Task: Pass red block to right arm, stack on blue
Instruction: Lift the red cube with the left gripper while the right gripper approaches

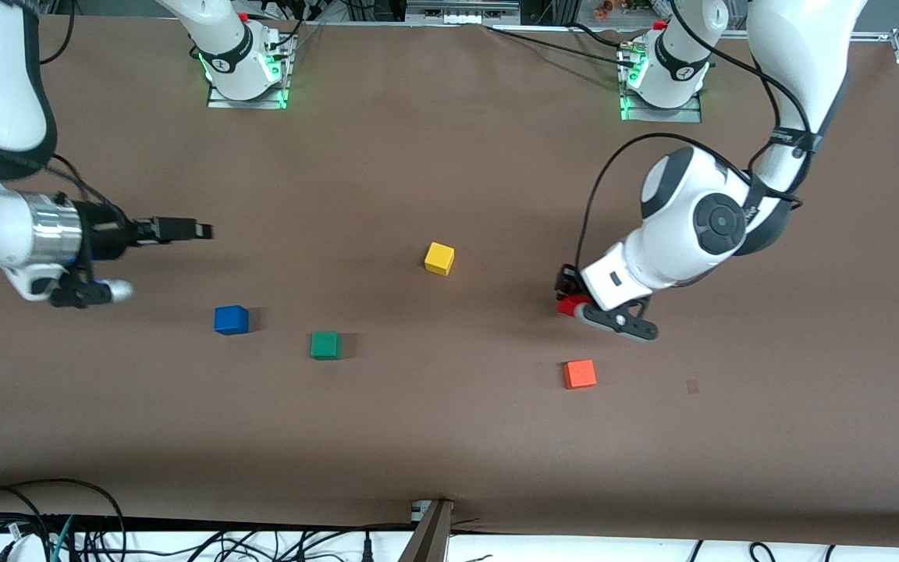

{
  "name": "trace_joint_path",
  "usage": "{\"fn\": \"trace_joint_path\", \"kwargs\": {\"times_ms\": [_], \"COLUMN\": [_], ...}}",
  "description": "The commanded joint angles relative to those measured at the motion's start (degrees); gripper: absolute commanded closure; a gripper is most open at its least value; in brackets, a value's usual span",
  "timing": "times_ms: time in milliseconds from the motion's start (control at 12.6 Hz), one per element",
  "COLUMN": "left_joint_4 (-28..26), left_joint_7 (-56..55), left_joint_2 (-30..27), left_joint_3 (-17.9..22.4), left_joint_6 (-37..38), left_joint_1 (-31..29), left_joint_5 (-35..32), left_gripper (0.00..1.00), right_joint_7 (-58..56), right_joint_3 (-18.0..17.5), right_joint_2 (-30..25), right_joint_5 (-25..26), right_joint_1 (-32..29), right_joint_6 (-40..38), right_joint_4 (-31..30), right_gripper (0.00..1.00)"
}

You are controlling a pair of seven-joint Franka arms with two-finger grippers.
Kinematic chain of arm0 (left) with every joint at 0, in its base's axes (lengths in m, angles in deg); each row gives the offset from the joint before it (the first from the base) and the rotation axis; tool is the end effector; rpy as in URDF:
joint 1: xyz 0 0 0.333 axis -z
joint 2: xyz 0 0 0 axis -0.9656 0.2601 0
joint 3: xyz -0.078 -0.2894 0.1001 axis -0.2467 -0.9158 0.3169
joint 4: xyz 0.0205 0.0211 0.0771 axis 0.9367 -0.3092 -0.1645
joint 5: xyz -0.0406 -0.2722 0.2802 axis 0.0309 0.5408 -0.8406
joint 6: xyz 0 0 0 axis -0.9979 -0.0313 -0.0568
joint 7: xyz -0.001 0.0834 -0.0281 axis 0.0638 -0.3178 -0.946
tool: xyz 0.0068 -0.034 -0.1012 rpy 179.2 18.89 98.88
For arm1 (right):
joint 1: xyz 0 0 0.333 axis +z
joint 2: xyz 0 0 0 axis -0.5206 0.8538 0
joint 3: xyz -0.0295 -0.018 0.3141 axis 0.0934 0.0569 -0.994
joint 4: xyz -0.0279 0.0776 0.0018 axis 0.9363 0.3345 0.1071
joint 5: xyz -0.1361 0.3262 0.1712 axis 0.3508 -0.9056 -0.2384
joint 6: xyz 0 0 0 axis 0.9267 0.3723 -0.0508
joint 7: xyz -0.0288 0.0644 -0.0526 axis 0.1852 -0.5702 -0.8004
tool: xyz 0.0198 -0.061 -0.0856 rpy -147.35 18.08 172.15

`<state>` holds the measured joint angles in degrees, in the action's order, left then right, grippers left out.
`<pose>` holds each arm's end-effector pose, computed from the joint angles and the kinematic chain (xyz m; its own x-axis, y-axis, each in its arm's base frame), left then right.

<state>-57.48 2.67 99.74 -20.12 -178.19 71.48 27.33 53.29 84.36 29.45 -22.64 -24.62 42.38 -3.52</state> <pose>0.6182 -0.2677 0.3516 0.9626 -0.2670 0.0456 -0.2683 -0.9174 0.2939 0.6361 0.0817 0.4613 0.9312 0.0906 -0.3531 -0.0983 -0.8703 -0.4825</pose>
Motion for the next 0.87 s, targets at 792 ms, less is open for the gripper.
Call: {"fn": "trace_joint_path", "kwargs": {"times_ms": [792], "left_joint_4": [5.2], "left_joint_7": [59.8], "left_joint_2": [7.4], "left_joint_3": [-9.2], "left_joint_6": [-16.9], "left_joint_1": [2.3], "left_joint_5": [37.9], "left_gripper": [0.92], "right_joint_7": [-10.2], "right_joint_3": [-0.8], "right_joint_2": [20.1], "right_joint_5": [-49.7], "right_joint_1": [4.0], "right_joint_6": [3.8], "right_joint_4": [-0.6], "right_gripper": [0.00]}}
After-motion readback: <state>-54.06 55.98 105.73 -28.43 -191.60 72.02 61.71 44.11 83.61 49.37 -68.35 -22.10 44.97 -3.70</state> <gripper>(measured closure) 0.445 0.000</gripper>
